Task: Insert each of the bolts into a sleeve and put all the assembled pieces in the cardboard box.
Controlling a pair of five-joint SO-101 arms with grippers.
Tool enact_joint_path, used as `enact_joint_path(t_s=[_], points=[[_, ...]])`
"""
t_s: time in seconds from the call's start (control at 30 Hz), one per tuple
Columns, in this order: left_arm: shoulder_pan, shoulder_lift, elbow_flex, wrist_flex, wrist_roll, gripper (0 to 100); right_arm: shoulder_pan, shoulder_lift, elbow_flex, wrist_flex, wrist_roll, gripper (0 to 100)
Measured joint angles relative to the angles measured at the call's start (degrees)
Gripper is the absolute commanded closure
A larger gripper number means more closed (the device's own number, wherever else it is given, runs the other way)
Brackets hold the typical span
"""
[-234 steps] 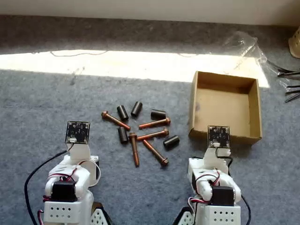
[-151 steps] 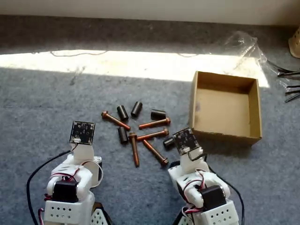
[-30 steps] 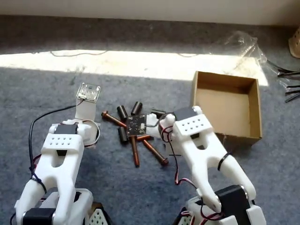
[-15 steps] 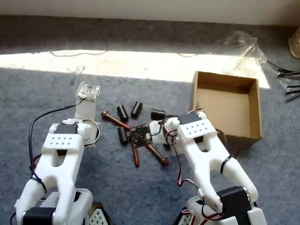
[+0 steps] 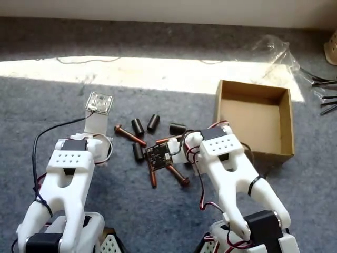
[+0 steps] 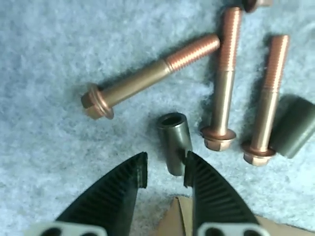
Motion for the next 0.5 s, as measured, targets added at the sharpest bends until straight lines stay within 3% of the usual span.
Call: enact_joint_path(t_s=[0.5], points=[[0.0, 0.0, 0.0, 0.0, 0.0, 100, -3.2, 2.0, 4.8, -7.5, 0.2, 86.4]])
